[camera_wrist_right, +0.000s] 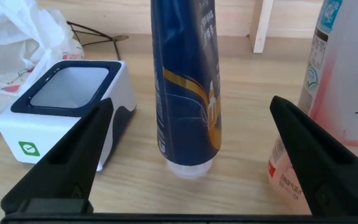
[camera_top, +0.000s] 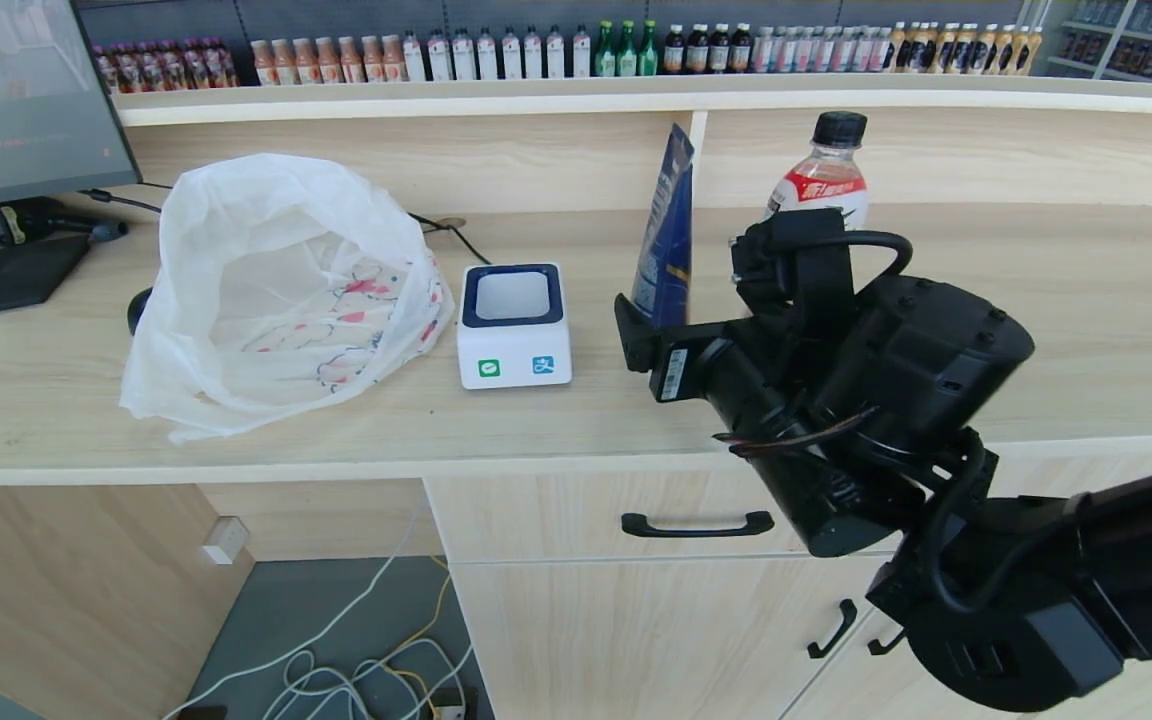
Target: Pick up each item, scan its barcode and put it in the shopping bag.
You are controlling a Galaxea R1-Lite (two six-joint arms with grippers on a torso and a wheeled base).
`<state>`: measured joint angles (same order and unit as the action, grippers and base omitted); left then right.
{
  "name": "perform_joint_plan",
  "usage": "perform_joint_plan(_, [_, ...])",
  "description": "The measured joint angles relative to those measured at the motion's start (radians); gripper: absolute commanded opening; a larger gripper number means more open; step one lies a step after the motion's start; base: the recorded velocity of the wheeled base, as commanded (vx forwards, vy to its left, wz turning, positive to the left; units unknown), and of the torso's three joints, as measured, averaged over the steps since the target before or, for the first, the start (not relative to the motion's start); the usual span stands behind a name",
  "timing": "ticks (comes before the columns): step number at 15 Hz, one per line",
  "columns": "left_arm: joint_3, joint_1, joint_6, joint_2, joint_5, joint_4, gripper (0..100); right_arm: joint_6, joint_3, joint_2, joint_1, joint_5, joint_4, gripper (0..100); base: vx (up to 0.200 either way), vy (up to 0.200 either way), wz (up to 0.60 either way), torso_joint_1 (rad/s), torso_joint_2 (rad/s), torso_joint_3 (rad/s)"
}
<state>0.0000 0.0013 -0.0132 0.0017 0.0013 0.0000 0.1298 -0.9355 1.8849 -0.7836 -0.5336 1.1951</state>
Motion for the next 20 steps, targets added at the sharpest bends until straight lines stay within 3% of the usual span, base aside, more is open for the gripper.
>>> perform_joint_plan(9, [0.0,0.0,0.0,0.0,0.0,0.0,100,0.006,-0.154,0.105,0.061,0.066,-0.007,100,0.0,0.0,0.0,0.0,0.0,0.0])
perform_joint_plan(20, [0.0,0.0,0.0,0.0,0.0,0.0,100,0.006,-0.21,0.147,0.088,0.086,-0.009,100,0.0,0.0,0.0,0.0,0.0,0.0])
